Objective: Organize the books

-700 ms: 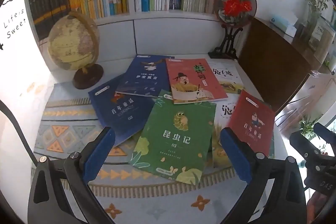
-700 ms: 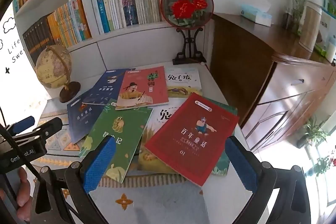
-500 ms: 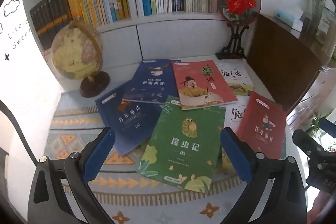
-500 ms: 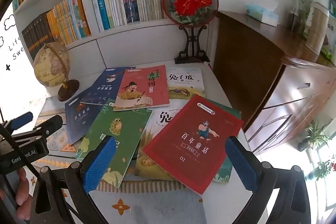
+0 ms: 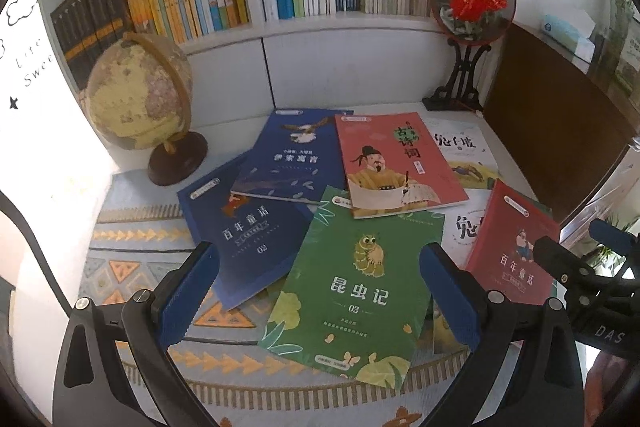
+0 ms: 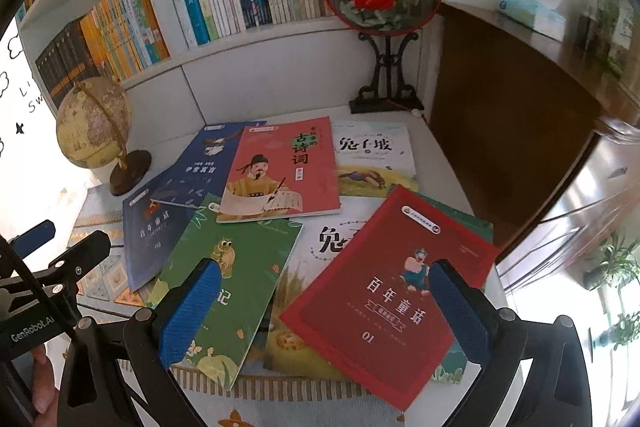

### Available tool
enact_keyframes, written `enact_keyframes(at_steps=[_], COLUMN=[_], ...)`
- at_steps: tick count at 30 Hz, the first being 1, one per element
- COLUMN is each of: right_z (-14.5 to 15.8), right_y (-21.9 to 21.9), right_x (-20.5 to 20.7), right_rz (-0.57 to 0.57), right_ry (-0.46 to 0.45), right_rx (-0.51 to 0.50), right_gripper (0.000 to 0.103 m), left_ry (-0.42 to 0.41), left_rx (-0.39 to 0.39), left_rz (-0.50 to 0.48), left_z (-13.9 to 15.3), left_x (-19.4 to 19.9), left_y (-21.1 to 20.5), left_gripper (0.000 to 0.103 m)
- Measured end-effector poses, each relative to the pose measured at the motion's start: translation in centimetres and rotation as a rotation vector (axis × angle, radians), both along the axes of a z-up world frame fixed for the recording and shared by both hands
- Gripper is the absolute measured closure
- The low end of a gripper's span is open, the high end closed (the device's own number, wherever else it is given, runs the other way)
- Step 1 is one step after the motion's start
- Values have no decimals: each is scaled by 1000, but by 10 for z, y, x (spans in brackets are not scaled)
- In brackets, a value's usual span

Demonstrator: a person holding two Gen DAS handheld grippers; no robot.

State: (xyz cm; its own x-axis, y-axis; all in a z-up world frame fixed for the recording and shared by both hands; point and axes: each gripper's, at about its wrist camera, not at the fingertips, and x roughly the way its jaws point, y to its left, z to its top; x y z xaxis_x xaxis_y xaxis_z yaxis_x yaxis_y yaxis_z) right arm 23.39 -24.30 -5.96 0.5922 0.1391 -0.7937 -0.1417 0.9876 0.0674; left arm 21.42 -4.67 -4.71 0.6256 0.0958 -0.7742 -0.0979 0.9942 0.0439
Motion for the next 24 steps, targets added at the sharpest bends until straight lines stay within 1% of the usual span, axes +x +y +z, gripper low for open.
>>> enact_keyframes(at_steps=[5, 8, 11, 16, 18, 22, 23, 24], right_z=[-12, -19, -22, -33, -40, -59, -62, -69], right_y=[-1, 1, 1, -2, -2, 0, -1, 0], right_x=[16, 32, 47, 73, 85, 109, 113, 120], right_rz=[15, 21, 25, 20, 19, 26, 29, 37], right_ry=[59, 70, 60, 68, 76, 112, 114, 126], right_rx=[27, 44, 58, 28, 22, 32, 33, 39], right_gripper=[0, 0, 0, 0, 0, 0, 1, 5], left_ry=[40, 50, 70, 95, 116, 160, 166, 172], left_rx=[-52, -58, -70, -120, -127, -183, -189, -194], left_rz=[-18, -42, -50, -77, -77, -80, -81, -83], left_z=[-15, -20, -27, -41, -50, -72, -76, -81], left_x=[21, 39, 57, 83, 95, 116, 120, 124], left_y=[4, 5, 6, 6, 6, 6, 6, 5], left_gripper=[3, 3, 3, 6, 6, 7, 8, 11])
